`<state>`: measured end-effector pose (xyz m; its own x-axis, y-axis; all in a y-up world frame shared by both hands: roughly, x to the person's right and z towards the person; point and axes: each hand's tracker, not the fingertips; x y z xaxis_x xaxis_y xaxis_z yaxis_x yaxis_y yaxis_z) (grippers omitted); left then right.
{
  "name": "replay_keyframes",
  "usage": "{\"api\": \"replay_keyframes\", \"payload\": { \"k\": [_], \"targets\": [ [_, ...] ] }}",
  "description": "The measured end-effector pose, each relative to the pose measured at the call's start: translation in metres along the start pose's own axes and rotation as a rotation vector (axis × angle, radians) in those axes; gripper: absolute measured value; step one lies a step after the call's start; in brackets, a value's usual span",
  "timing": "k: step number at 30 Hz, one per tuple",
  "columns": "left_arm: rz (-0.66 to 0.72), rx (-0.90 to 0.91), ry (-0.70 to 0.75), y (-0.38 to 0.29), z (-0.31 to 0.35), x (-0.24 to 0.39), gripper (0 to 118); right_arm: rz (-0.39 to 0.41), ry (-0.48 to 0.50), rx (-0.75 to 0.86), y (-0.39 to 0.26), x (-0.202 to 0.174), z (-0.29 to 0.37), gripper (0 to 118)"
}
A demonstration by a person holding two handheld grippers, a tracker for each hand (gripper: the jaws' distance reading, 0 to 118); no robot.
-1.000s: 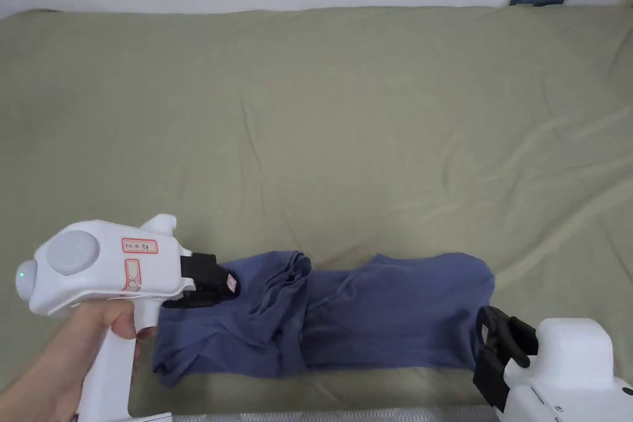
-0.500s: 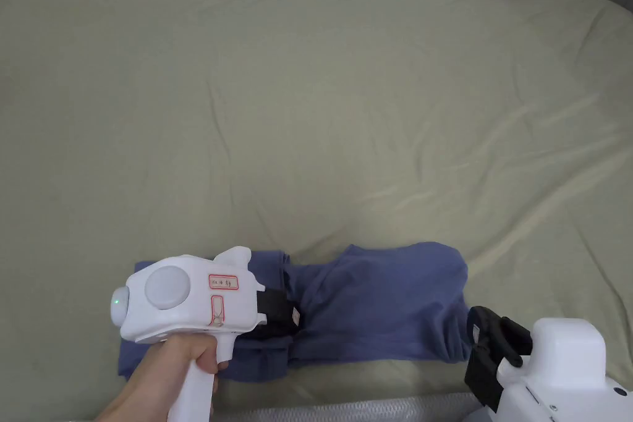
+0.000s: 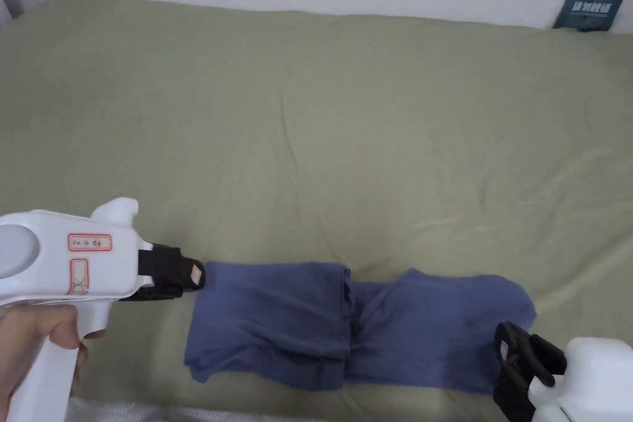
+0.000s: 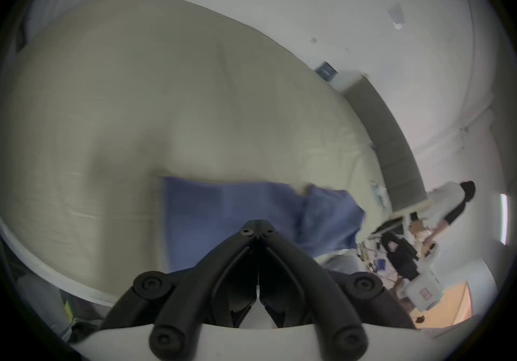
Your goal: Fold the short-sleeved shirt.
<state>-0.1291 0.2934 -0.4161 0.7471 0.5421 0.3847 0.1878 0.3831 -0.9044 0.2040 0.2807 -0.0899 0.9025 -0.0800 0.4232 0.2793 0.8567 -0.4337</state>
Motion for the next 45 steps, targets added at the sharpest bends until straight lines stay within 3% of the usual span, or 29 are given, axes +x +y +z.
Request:
{"api": "replay_keyframes", "payload": {
  "k": [1,2,4,5,6,8,13,16,17,18,19,20,21,22,25,28,35,40,45],
  "targets": [
    [0.035,-0.005,-0.008,0.000,-0.004,-0.012,2,0.002,0.003,-0.003,0.000,-0.002,-0.001,1],
    [0.027,0.006,-0.048,-0.003,-0.008,-0.020,23,0.003,0.003,-0.008,0.000,-0.004,-0.002,2],
    [0.059,-0.022,-0.139,-0.003,-0.022,-0.030,112,0.004,0.006,-0.013,-0.001,-0.006,-0.003,2],
    [0.082,-0.095,-0.162,-0.006,-0.033,-0.031,117,0.007,0.006,-0.017,-0.001,-0.007,-0.004,1],
    [0.121,-0.043,-0.170,-0.006,-0.033,-0.033,117,0.012,0.004,-0.021,-0.001,-0.007,-0.004,1],
    [0.138,-0.098,-0.251,-0.010,-0.050,-0.032,116,0.017,0.000,-0.022,-0.001,-0.007,-0.003,2],
    [0.154,-0.125,-0.296,-0.008,-0.091,-0.045,114,0.018,-0.013,-0.029,-0.002,-0.003,-0.001,2],
    [0.262,-0.133,-0.459,-0.003,-0.098,-0.053,113,0.013,-0.014,-0.033,-0.003,0.000,-0.001,1],
    [0.278,-0.163,-0.530,-0.005,-0.104,-0.055,106,0.014,-0.011,-0.035,-0.003,0.000,-0.001,1],
    [0.284,-0.181,-0.530,-0.009,-0.110,-0.050,79,0.015,-0.011,-0.036,-0.003,0.000,-0.001,2],
    [0.232,-0.212,-0.306,-0.017,-0.124,-0.043,27,0.015,-0.013,-0.035,-0.003,0.000,-0.001,2],
    [0.176,-0.212,-0.281,-0.022,-0.127,-0.039,12,0.013,-0.014,-0.034,-0.003,0.000,0.000,2],
    [0.283,-0.162,-0.426,-0.020,-0.118,-0.044,12,0.008,-0.012,-0.030,-0.003,0.000,0.002,1],
    [0.305,-0.159,-0.422,-0.016,-0.109,-0.042,12,0.003,-0.014,-0.027,-0.002,0.001,0.005,2],
    [0.172,-0.143,-0.274,-0.009,-0.079,-0.037,11,0.007,-0.004,-0.018,-0.001,0.003,0.007,2],
    [0.166,-0.105,-0.286,-0.002,-0.040,-0.031,11,0.004,-0.002,-0.006,0.002,0.006,0.007,2],
    [0.083,-0.029,0.052,0.022,0.040,-0.011,11,-0.014,0.034,0.014,0.003,0.009,0.008,1],
    [-0.030,-0.048,0.232,0.021,0.031,0.047,11,-0.028,0.045,0.024,0.002,0.012,0.010,2],
    [-0.182,-0.069,0.304,0.012,-0.005,0.123,11,-0.054,0.042,0.039,0.000,0.021,0.015,2]
  ]
}}
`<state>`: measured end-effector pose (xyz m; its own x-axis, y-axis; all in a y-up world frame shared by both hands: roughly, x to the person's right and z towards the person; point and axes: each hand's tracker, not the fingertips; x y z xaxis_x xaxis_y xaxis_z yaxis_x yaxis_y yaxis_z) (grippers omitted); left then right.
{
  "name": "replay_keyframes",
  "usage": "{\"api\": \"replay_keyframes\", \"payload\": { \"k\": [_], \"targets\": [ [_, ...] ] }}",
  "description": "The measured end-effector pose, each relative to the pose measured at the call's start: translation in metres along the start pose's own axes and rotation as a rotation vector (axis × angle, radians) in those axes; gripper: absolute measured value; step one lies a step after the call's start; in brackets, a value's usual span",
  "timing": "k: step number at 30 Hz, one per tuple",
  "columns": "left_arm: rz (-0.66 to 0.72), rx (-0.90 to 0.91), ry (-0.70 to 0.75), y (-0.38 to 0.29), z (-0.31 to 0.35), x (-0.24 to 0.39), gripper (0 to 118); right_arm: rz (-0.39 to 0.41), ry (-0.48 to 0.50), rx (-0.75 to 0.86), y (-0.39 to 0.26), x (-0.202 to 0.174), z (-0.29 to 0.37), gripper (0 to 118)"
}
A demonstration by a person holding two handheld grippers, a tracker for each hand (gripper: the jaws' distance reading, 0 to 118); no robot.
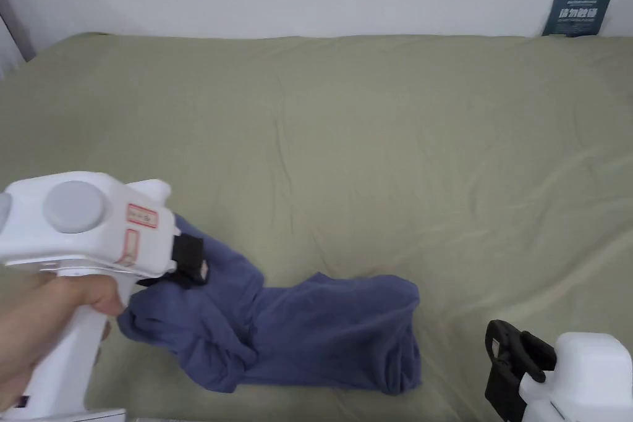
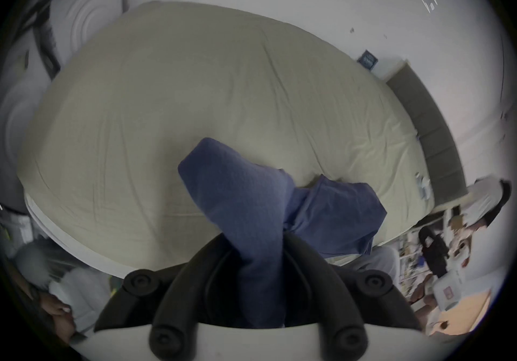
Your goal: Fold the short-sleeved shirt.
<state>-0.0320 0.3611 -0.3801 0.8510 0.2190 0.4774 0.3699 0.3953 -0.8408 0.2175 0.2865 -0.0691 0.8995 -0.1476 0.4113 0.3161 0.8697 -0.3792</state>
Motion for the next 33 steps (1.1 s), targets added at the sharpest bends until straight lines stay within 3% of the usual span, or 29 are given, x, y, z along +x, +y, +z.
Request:
{"api": "replay_keyframes", "payload": {
  "k": [10,11,13,14,15,19,21,22,23,24,27,33],
  "targets": [
    [-0.167,-0.070,0.061,-0.007,-0.098,0.143,12,-0.059,-0.044,0.011,-0.004,0.023,0.010,2],
    [-0.161,-0.072,0.053,-0.011,-0.109,0.152,28,-0.065,-0.049,0.013,-0.004,0.026,0.012,2],
    [-0.152,-0.097,-0.034,-0.013,-0.124,0.160,109,-0.077,-0.064,0.012,-0.004,0.030,0.014,2],
    [-0.146,-0.130,-0.048,-0.015,-0.129,0.163,116,-0.083,-0.068,0.011,-0.005,0.033,0.014,1],
    [-0.158,-0.094,-0.071,-0.015,-0.125,0.163,111,-0.087,-0.074,0.008,-0.005,0.035,0.015,2],
    [-0.104,-0.070,-0.186,-0.013,-0.099,0.145,109,-0.093,-0.087,-0.003,-0.008,0.041,0.014,2],
    [-0.054,-0.044,-0.238,-0.008,-0.078,0.124,98,-0.096,-0.088,-0.010,-0.009,0.042,0.012,2],
    [-0.018,-0.009,-0.285,-0.008,-0.071,0.108,76,-0.099,-0.088,-0.014,-0.010,0.042,0.011,2],
    [0.018,0.019,-0.333,-0.009,-0.066,0.093,21,-0.102,-0.087,-0.016,-0.011,0.042,0.010,2],
    [0.068,0.049,-0.393,-0.007,-0.068,0.079,0,-0.105,-0.086,-0.021,-0.011,0.042,0.008,2],
    [0.157,-0.031,-0.504,-0.012,-0.092,0.045,0,-0.106,-0.077,-0.035,-0.011,0.039,0.005,2],
    [0.239,-0.142,-0.697,-0.034,-0.153,0.060,0,-0.095,-0.073,-0.056,-0.011,0.033,0.003,2]
  ]
}}
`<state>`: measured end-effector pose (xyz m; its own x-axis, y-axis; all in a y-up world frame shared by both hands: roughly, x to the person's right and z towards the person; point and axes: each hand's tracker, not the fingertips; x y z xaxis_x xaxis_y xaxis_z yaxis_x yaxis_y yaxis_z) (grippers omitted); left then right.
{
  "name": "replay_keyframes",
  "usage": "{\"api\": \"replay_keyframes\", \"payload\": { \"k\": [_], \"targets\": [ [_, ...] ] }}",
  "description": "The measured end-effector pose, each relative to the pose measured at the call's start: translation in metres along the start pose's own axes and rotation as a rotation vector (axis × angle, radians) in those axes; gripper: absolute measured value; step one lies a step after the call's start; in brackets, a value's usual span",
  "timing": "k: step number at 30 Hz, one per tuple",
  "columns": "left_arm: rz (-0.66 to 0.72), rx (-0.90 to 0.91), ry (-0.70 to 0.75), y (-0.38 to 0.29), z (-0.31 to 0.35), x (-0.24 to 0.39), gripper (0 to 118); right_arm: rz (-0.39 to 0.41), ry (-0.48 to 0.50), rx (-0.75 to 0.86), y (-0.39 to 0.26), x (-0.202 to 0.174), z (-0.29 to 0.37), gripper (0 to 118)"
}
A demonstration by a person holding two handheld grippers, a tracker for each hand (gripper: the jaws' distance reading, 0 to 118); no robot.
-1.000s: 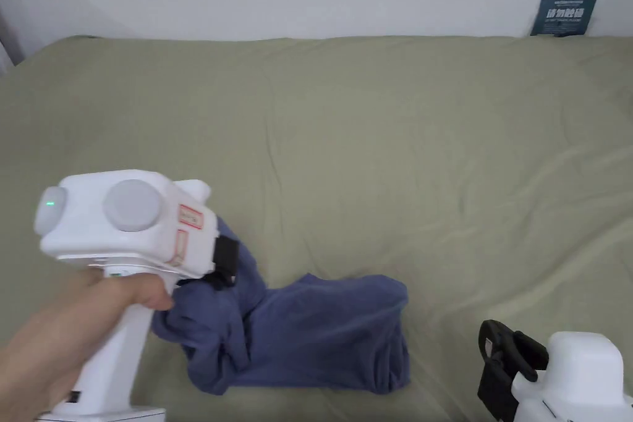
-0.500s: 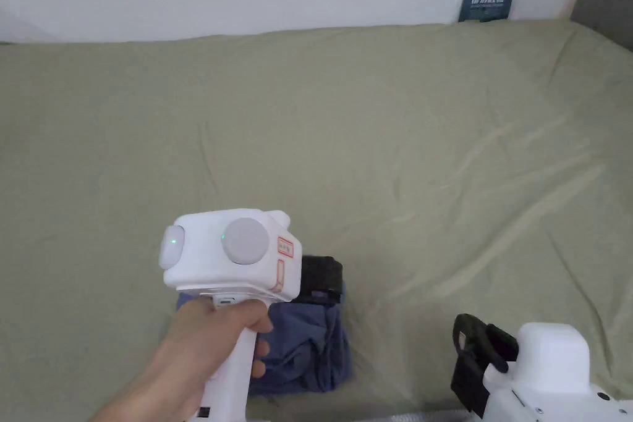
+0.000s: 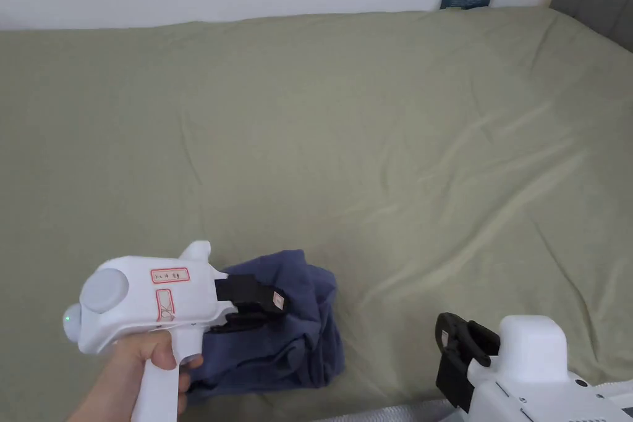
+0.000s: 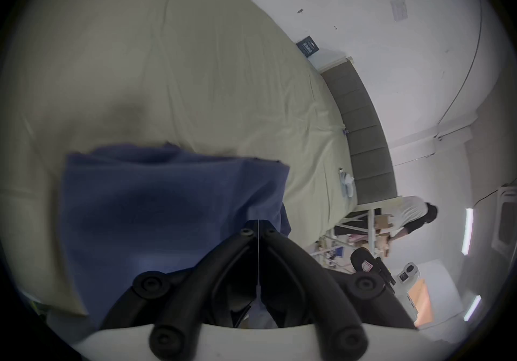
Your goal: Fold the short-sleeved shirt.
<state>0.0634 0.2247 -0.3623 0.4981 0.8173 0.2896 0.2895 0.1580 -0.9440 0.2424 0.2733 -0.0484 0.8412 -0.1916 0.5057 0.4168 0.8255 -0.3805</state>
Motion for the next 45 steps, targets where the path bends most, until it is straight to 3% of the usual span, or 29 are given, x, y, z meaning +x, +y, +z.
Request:
{"api": "replay_keyframes", "payload": {
  "k": [2,5,13,15,19,22,26,31,34,35,37,39,40,45],
  "targets": [
    [0.027,-0.036,-0.075,-0.005,-0.023,-0.006,0,0.011,-0.007,-0.011,0.000,0.000,0.000,2],
    [-0.018,-0.072,0.028,0.004,-0.046,-0.023,0,0.018,-0.016,-0.029,-0.002,0.002,-0.002,2],
    [-0.017,-0.069,0.004,0.001,-0.039,-0.020,0,0.042,0.008,-0.064,0.001,-0.004,-0.010,2],
    [-0.060,-0.057,0.049,-0.001,-0.026,-0.006,0,0.054,0.053,-0.070,0.007,-0.011,-0.015,2],
    [-0.160,0.011,0.086,-0.002,0.033,0.011,0,0.057,0.273,-0.171,0.029,-0.036,-0.053,2],
    [-0.225,0.080,0.176,-0.005,0.086,0.013,0,-0.055,0.508,-0.296,0.045,-0.055,-0.102,2],
    [-0.205,0.133,0.276,-0.005,0.133,-0.006,0,-0.190,0.761,-0.538,0.042,-0.070,-0.177,2],
    [-0.142,0.140,0.320,0.005,0.147,-0.048,0,-0.312,0.773,-0.713,0.004,-0.048,-0.226,2],
    [-0.105,0.117,0.289,0.013,0.141,-0.070,0,-0.539,0.889,-0.724,-0.017,-0.020,-0.240,1],
    [-0.069,0.106,0.251,0.018,0.139,-0.077,2,-0.566,0.897,-0.720,-0.017,-0.018,-0.241,2],
    [-0.032,0.104,0.158,0.025,0.135,-0.090,12,-0.520,0.881,-0.708,-0.015,-0.022,-0.238,2],
    [0.011,0.055,0.087,0.031,0.126,-0.100,94,-0.492,0.876,-0.708,-0.013,-0.024,-0.238,1],
    [0.031,0.016,0.063,0.034,0.117,-0.105,118,-0.495,0.877,-0.710,-0.013,-0.025,-0.238,2],
    [0.050,0.003,-0.152,0.037,0.092,-0.117,117,-0.518,0.880,-0.710,-0.014,-0.024,-0.237,2]
  ]
}}
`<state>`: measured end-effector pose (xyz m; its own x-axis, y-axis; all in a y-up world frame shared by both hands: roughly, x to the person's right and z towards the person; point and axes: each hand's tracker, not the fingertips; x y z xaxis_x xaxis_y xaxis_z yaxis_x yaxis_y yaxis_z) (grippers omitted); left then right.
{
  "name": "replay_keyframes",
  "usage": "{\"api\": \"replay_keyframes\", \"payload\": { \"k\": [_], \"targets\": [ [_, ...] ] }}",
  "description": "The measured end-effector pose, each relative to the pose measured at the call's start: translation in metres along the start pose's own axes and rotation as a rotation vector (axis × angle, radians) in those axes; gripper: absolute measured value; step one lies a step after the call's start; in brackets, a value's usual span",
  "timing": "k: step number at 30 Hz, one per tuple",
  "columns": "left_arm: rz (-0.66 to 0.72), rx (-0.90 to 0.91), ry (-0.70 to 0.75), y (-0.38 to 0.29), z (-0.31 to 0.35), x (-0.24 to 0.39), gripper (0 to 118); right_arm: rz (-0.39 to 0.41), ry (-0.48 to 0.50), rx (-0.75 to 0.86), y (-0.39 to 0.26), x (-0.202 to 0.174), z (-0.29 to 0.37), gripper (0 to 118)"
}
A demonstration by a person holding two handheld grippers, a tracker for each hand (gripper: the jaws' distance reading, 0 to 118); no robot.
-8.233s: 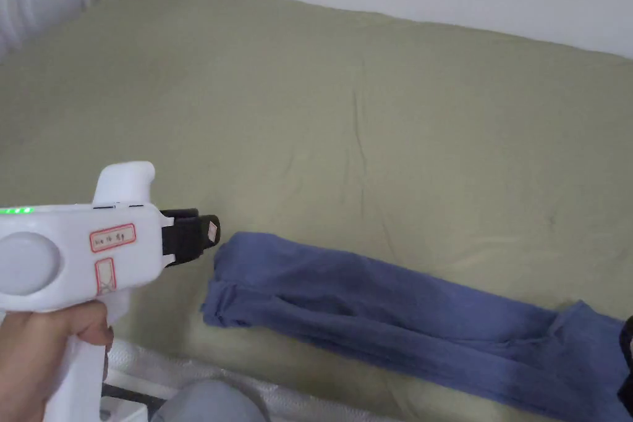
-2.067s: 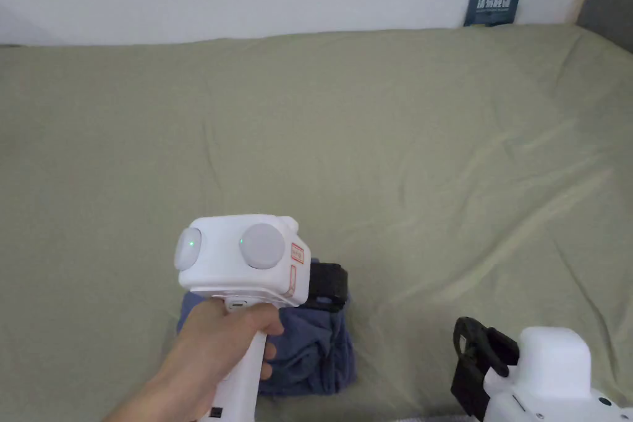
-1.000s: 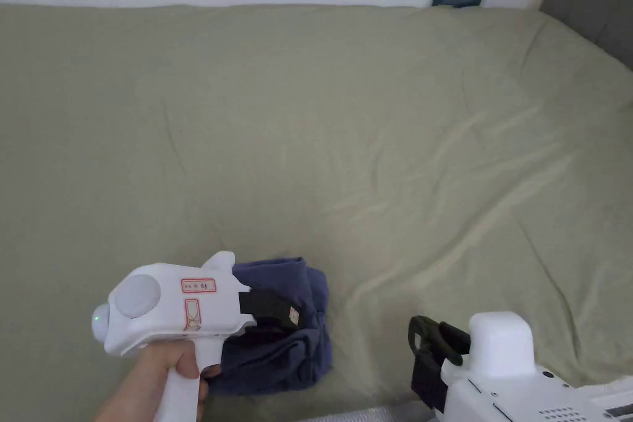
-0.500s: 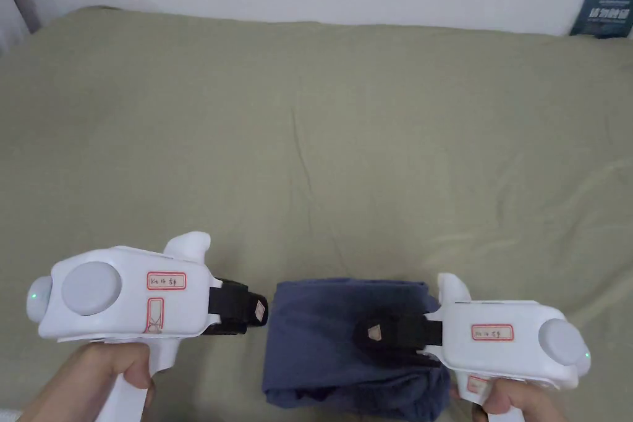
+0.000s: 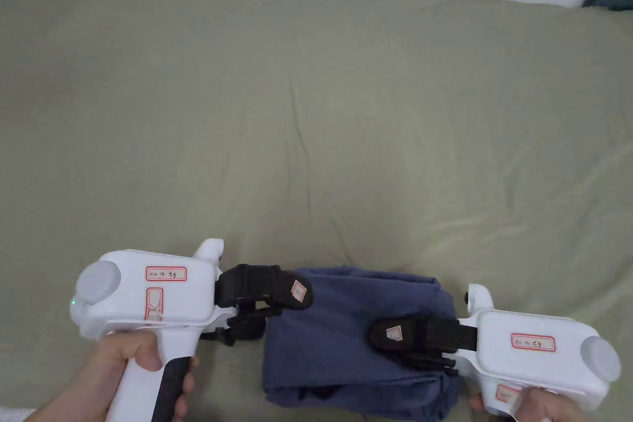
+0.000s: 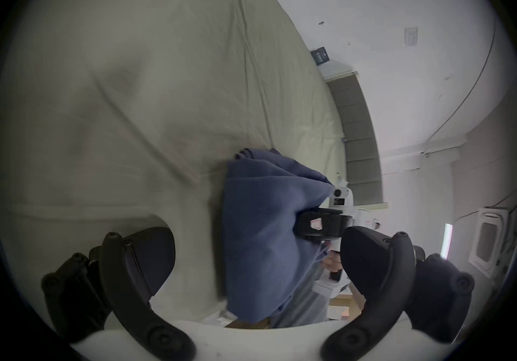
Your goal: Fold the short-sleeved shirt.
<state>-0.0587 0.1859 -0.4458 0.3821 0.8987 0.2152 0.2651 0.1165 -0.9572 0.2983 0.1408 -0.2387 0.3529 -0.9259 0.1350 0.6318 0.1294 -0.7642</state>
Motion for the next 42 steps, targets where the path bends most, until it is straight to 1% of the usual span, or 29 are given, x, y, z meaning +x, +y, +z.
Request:
{"api": "replay_keyframes", "payload": {
  "k": [1,2,3,4,5,6,7,8,9,10,11,13,15,17,18,21,24,25,28,30,32,34,35,37,38,39,40,41,42],
  "targets": [
    [0.018,-0.017,-0.048,0.002,-0.007,-0.003,117,-0.007,0.008,0.003,0.000,0.001,0.001,2],
    [0.030,-0.036,-0.093,-0.009,-0.022,0.011,116,-0.016,0.013,0.005,0.000,0.002,0.001,1],
    [0.030,-0.047,-0.104,-0.012,-0.030,0.012,115,-0.022,0.021,0.006,0.001,0.004,0.001,2],
    [-0.012,-0.039,-0.094,-0.016,-0.036,0.012,110,-0.024,0.022,0.006,0.001,0.004,0.001,1],
    [-0.076,-0.037,-0.071,-0.013,-0.036,0.007,84,-0.025,0.023,0.007,0.001,0.004,0.001,2],
    [-0.086,-0.015,-0.028,-0.008,-0.036,-0.001,45,-0.027,0.026,0.009,0.001,0.004,0.002,1],
    [-0.068,0.009,0.074,-0.006,-0.034,-0.002,25,-0.027,0.027,0.012,0.001,0.005,0.003,1],
    [-0.086,-0.006,0.136,-0.006,-0.035,-0.009,25,-0.026,0.031,0.014,0.001,0.005,0.004,1],
    [-0.070,-0.012,0.083,-0.005,-0.033,-0.014,25,-0.023,0.024,0.015,0.001,0.003,0.004,1],
    [-0.024,-0.016,0.008,-0.005,-0.031,-0.013,25,-0.019,0.004,0.013,0.001,-0.001,0.005,1],
    [-0.045,-0.015,0.034,-0.005,-0.029,-0.008,25,-0.006,-0.002,0.014,-0.001,-0.005,0.007,1],
    [-0.076,-0.020,0.045,-0.004,-0.026,0.000,25,0.049,-0.037,0.019,-0.002,-0.016,0.010,1],
    [-0.087,-0.023,0.046,-0.001,-0.015,0.003,25,0.078,-0.051,0.029,-0.004,-0.029,0.014,1],
    [-0.102,-0.007,0.055,0.008,0.007,0.007,25,0.136,-0.060,0.061,-0.008,-0.044,0.020,1],
    [-0.117,0.006,0.075,0.013,0.023,0.007,25,0.152,-0.059,0.081,-0.010,-0.052,0.023,1],
    [-0.147,0.035,0.167,0.035,0.084,0.005,25,0.214,-0.111,0.141,-0.015,-0.071,0.029,1],
    [-0.132,0.098,0.270,0.058,0.160,-0.007,25,0.210,-0.116,0.167,-0.017,-0.078,0.033,1],
    [-0.138,0.125,0.325,0.068,0.188,-0.014,25,0.230,-0.141,0.183,-0.017,-0.081,0.034,1],
    [-0.105,0.168,0.400,0.095,0.254,-0.038,25,0.269,-0.218,0.196,-0.016,-0.090,0.032,1],
    [-0.104,0.176,0.419,0.106,0.281,-0.050,25,0.275,-0.228,0.197,-0.013,-0.091,0.030,1],
    [-0.057,0.175,0.439,0.122,0.302,-0.065,25,0.271,-0.238,0.200,-0.009,-0.093,0.027,1],
    [-0.037,0.166,0.446,0.130,0.310,-0.072,25,0.282,-0.249,0.208,-0.008,-0.096,0.022,1],
    [-0.036,0.158,0.456,0.134,0.311,-0.073,25,0.286,-0.245,0.207,-0.002,-0.090,0.025,1],
    [-0.042,0.147,0.464,0.138,0.309,-0.073,25,0.283,-0.247,0.211,0.001,-0.090,0.019,1],
    [-0.044,0.141,0.470,0.141,0.309,-0.073,29,0.279,-0.243,0.209,0.003,-0.090,0.016,1],
    [-0.054,0.136,0.482,0.140,0.307,-0.071,48,0.277,-0.241,0.209,0.004,-0.092,0.013,1],
    [-0.072,0.137,0.503,0.139,0.307,-0.069,86,0.273,-0.239,0.208,0.004,-0.092,0.011,1],
    [-0.081,0.169,0.542,0.138,0.307,-0.066,118,0.274,-0.238,0.205,0.005,-0.092,0.010,1],
    [-0.092,0.175,0.570,0.137,0.310,-0.066,118,0.279,-0.235,0.204,0.005,-0.093,0.010,1]
  ]
}}
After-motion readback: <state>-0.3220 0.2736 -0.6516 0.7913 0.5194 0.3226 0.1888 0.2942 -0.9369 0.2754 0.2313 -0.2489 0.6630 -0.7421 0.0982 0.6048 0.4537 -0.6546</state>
